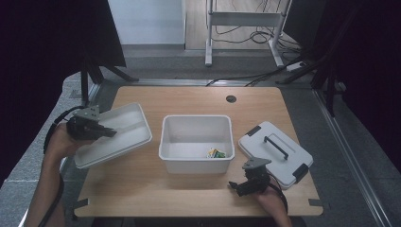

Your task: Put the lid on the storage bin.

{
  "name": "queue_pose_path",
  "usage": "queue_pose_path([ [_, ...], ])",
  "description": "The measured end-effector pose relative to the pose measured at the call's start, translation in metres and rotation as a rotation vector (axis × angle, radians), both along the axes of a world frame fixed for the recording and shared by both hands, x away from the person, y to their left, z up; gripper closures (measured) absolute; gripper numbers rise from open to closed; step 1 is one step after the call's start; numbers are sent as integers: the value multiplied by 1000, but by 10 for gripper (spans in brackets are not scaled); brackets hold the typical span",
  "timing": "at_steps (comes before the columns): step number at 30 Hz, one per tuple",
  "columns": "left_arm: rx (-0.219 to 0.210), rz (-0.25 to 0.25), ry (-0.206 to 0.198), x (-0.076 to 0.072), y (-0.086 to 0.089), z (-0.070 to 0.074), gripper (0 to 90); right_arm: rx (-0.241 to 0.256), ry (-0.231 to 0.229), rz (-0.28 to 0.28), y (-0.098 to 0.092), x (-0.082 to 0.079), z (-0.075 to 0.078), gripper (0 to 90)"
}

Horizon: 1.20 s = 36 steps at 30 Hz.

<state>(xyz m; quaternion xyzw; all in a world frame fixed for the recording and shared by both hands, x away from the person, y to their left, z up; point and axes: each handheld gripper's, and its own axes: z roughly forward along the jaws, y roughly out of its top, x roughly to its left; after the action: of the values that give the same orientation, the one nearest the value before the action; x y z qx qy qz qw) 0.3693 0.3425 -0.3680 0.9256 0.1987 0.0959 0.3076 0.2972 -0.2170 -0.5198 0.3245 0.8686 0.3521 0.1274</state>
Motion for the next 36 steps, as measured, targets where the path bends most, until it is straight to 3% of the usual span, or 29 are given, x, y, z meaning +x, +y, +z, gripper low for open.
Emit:
queue_pose_path([
  [7, -14, -92, 0, 8, -26, 13, 890, 2, 0, -2, 0, 0, 0, 0],
  [21, 17, -255, -7, 23, -108, 27, 890, 1, 0, -2, 0, 0, 0, 0],
  [36, 10, -330, -8, 37, -171, 25, 890, -1, -3, -1, 0, 0, 0, 0],
])
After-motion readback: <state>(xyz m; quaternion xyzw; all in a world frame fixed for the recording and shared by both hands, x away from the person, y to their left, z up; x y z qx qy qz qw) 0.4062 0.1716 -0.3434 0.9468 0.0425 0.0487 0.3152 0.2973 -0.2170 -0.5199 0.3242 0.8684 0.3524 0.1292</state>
